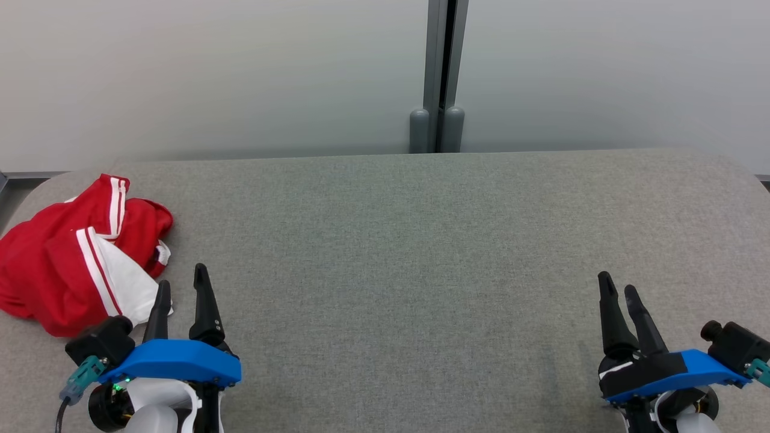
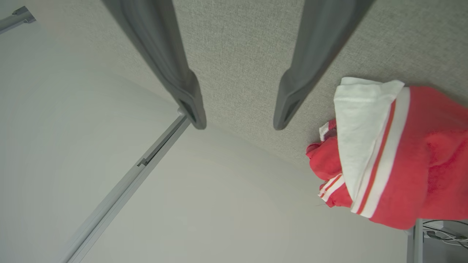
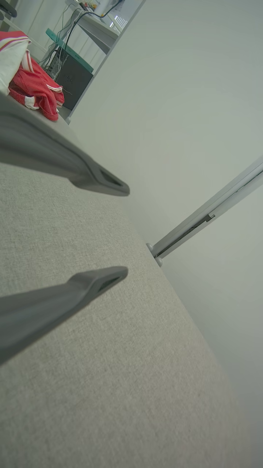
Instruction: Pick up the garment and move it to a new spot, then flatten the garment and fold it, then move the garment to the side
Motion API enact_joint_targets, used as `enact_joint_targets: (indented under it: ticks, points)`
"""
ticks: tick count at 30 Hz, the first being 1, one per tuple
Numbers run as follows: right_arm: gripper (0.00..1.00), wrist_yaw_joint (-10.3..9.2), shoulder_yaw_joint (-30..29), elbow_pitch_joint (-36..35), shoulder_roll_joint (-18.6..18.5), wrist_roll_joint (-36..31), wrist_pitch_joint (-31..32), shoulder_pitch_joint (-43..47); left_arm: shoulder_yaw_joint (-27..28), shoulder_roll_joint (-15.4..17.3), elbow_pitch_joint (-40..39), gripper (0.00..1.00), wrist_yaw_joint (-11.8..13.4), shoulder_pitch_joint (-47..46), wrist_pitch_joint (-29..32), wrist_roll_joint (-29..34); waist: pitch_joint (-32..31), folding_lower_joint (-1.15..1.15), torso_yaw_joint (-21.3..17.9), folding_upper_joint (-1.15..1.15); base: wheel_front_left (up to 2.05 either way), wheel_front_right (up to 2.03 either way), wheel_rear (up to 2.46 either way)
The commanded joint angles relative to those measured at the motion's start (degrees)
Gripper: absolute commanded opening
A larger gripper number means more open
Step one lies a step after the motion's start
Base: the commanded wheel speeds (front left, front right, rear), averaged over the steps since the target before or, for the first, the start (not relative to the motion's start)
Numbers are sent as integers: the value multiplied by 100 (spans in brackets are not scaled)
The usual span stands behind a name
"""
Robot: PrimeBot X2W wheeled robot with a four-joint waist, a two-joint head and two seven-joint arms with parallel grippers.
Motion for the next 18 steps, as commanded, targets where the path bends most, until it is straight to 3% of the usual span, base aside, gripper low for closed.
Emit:
enact_joint_targets:
  ticks: [1, 18]
  points:
    - [100, 29, 17, -27, -49, -140, -49, -143, -37, 55, -34, 100, 19, -171, -50, 140, 3, 0, 1, 0, 0, 0, 0]
    - [100, 28, 86, 165, -56, -1229, -295, -241, -149, 117, 214, 100, 152, -259, -297, 1182, 46, 0, 40, 0, 0, 0, 0]
